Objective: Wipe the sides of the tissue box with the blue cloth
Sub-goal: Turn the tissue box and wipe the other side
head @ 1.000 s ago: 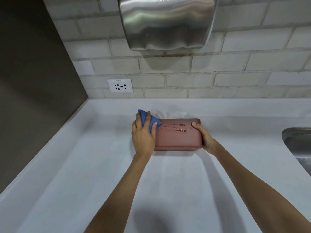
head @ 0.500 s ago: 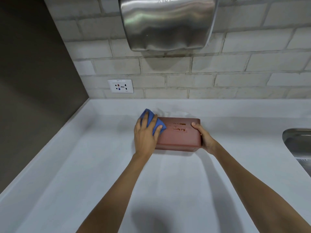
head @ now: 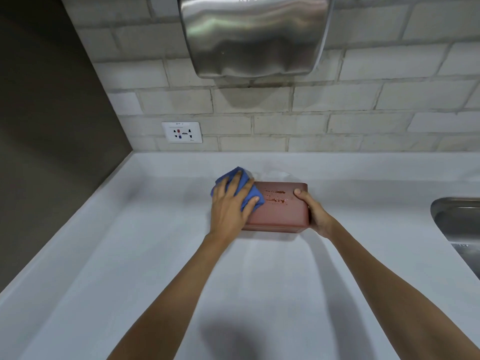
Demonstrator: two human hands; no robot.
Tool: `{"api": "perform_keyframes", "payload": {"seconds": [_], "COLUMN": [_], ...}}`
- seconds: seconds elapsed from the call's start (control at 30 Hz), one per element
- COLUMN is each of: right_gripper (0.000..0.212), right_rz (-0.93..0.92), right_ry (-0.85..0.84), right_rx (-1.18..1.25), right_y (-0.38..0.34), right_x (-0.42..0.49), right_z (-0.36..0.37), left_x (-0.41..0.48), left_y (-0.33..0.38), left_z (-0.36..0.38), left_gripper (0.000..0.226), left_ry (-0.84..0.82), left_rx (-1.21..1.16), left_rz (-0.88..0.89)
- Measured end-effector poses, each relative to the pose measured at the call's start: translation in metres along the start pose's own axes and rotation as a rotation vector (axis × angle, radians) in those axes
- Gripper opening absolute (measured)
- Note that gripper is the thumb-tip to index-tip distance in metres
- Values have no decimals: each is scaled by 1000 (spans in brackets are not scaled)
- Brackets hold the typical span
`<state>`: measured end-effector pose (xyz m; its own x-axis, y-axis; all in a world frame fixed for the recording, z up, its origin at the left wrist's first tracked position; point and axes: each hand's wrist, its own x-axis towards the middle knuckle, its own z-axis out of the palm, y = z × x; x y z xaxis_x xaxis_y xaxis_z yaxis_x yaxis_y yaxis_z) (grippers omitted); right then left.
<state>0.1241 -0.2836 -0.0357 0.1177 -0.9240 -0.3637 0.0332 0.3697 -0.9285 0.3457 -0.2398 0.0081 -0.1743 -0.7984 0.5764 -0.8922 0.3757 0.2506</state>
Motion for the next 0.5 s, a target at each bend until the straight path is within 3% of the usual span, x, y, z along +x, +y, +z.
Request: {"api": "perform_keyframes", "payload": {"seconds": [0.23,0.4,0.5], "right_gripper": [77,79,81], "right_rz": [-4,2,-1], "right_ry": [-6,-18,-14], "right_rx": [-20,-15,-10], "right_y": [1,1,2], "right_x": [1,1,1], "right_z": [-2,-3,-1], "left_x": [-47,-20,4], "left_y": [-8,-17,4], "left_z": [3,-3,1], "left_gripper": [45,38,38], "left_ry": [-58,36,27], "left_rx": [93,51,17], "left_rz": [317,69,62]}}
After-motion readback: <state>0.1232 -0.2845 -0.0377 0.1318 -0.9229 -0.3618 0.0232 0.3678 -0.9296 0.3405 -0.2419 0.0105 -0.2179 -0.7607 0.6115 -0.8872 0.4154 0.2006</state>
